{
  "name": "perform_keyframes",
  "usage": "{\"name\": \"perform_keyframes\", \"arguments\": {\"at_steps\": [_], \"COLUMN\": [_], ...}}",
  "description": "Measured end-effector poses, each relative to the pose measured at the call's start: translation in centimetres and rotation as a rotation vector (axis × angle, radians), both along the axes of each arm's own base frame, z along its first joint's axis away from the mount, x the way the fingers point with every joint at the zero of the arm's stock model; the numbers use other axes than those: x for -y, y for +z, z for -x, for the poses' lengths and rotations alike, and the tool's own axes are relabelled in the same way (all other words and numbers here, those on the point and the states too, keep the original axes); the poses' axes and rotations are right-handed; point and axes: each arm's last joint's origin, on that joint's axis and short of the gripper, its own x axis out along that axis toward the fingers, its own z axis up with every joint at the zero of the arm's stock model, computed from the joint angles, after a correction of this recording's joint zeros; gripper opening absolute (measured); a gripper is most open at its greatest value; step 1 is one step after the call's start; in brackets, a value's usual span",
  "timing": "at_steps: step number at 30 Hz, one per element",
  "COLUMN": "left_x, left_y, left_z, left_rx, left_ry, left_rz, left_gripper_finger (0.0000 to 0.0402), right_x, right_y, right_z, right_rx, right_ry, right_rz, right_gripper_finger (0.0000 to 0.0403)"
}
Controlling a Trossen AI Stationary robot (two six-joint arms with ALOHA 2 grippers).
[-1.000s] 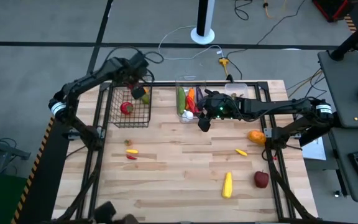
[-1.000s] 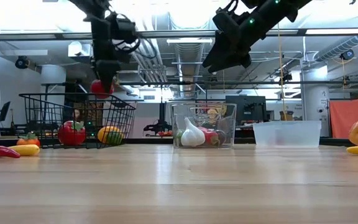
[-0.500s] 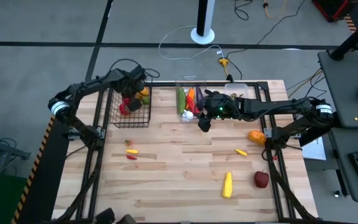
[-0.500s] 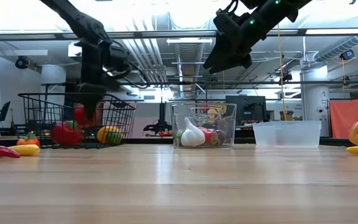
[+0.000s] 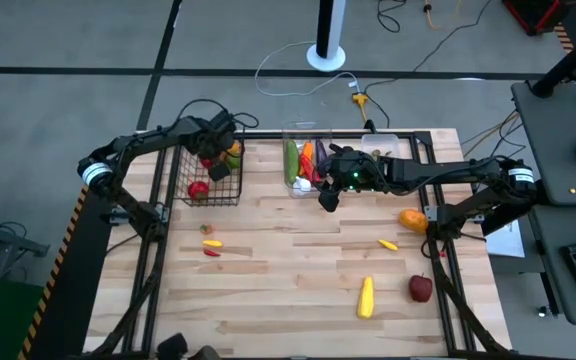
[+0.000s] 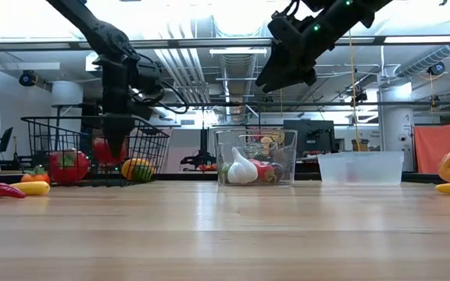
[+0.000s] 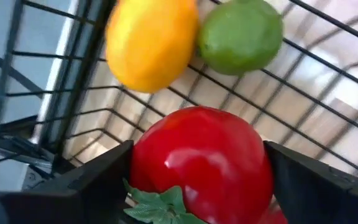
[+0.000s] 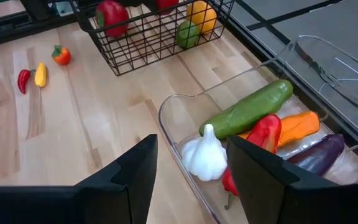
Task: Sort produce into baskets
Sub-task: Put the red tomato into the black wire basket, then put the yellow corn into the right transparent bin
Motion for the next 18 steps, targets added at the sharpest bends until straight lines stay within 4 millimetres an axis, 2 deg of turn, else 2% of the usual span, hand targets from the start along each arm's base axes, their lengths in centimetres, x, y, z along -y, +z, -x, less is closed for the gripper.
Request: {"name": "perform_keyframes", "arguments": {"at_steps": [8,15,18], "left_x": [-0.05,0.21,0.79], "left_y": [0.02,0.06,0.82], "left_z": [0.02,0.06,-0.12], "left_rx": [-0.011,-0.02,0.008], "left_ry": [0.003,0.003,-0.001], "left_rz": [-0.014,-0.003,-0.025], "left_gripper_finger": [0.0351,0.0351,0.0344], "right_x": [0.0,-0.01,-0.07], "right_y": [0.0,-0.09,-0.16], "right_z": [0.0,0.06,0.35], "right_rx": [0.0,-0.009,-0.027], "right_ry": [0.0,-0.003,-0.017], "right_rz": [0.0,-0.005,-0.029], "right_gripper_finger": [0.0185,0.0185,0.0185]}}
